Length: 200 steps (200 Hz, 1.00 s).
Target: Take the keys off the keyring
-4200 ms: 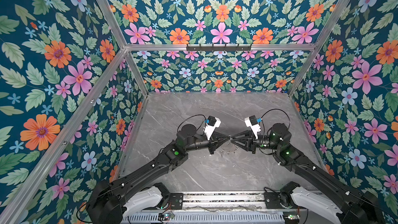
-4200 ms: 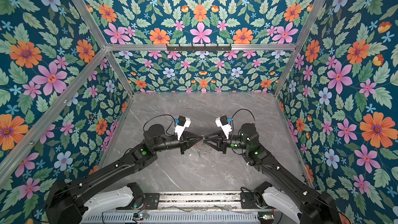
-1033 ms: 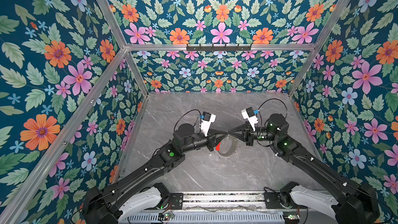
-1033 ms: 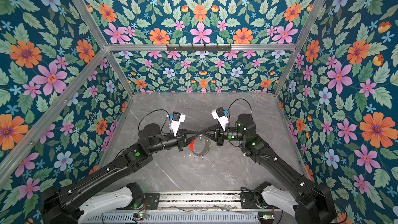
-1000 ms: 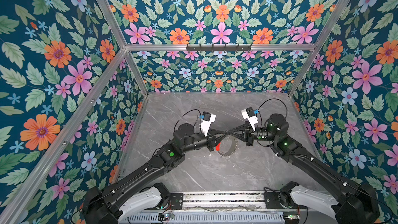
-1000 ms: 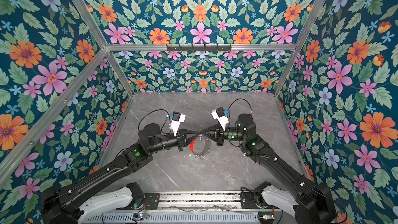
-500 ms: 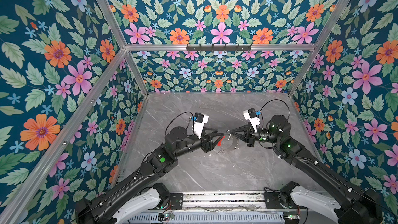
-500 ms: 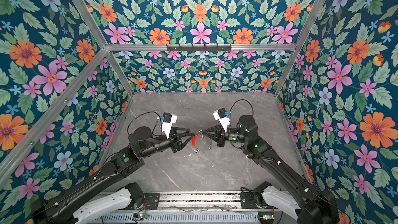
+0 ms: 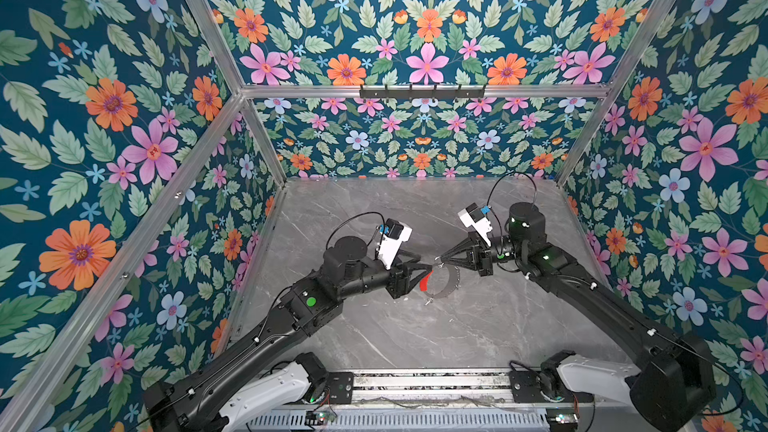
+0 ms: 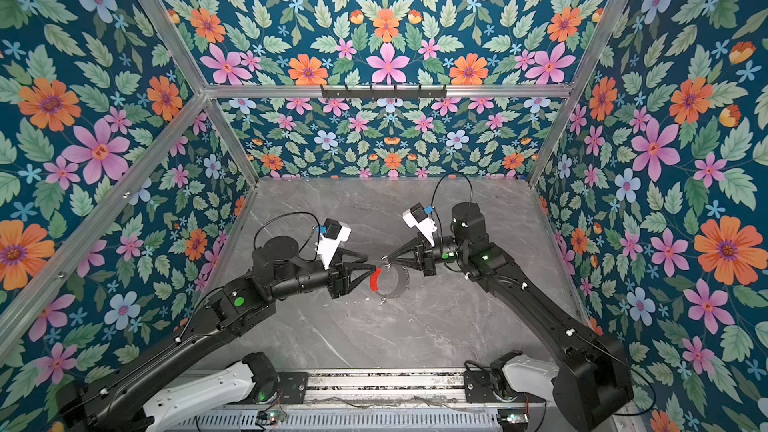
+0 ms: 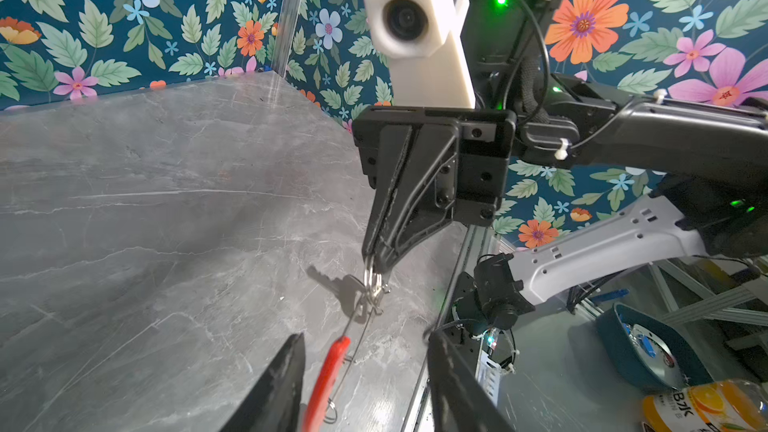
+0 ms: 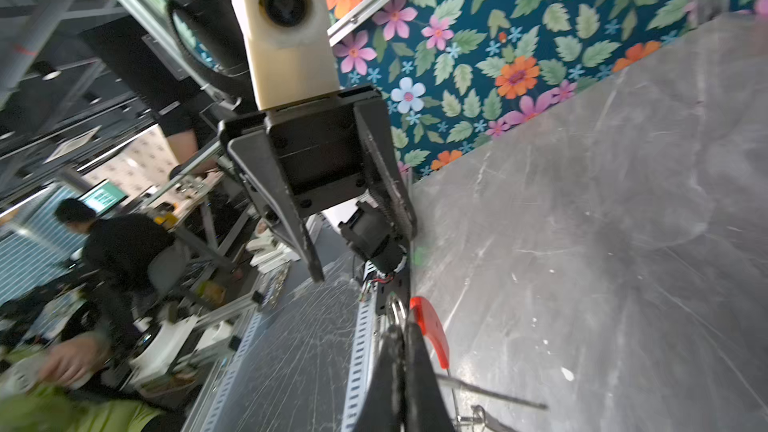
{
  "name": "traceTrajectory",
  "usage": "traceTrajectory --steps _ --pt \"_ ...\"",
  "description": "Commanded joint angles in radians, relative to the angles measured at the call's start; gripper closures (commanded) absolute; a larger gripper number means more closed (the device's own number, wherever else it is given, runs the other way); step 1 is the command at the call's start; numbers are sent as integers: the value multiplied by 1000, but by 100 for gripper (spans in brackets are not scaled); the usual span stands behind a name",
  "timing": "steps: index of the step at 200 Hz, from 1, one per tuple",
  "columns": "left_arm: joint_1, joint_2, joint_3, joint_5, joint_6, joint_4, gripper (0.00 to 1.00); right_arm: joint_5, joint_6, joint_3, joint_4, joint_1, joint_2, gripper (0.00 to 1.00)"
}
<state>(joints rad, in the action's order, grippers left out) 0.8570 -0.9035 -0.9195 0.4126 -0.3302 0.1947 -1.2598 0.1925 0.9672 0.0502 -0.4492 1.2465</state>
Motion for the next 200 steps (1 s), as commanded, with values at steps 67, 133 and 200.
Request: traceTrajectory --steps 67,133,200 --pt "66 -18 -39 -340 176 138 52 -203 -72 119 -164 -6 168 100" --pt "76 -38 -21 -170 194 115 59 -197 -36 107 -114 -10 147 100" --pt "76 -25 -23 -160 208 104 60 -194 -42 106 -117 -18 148 100"
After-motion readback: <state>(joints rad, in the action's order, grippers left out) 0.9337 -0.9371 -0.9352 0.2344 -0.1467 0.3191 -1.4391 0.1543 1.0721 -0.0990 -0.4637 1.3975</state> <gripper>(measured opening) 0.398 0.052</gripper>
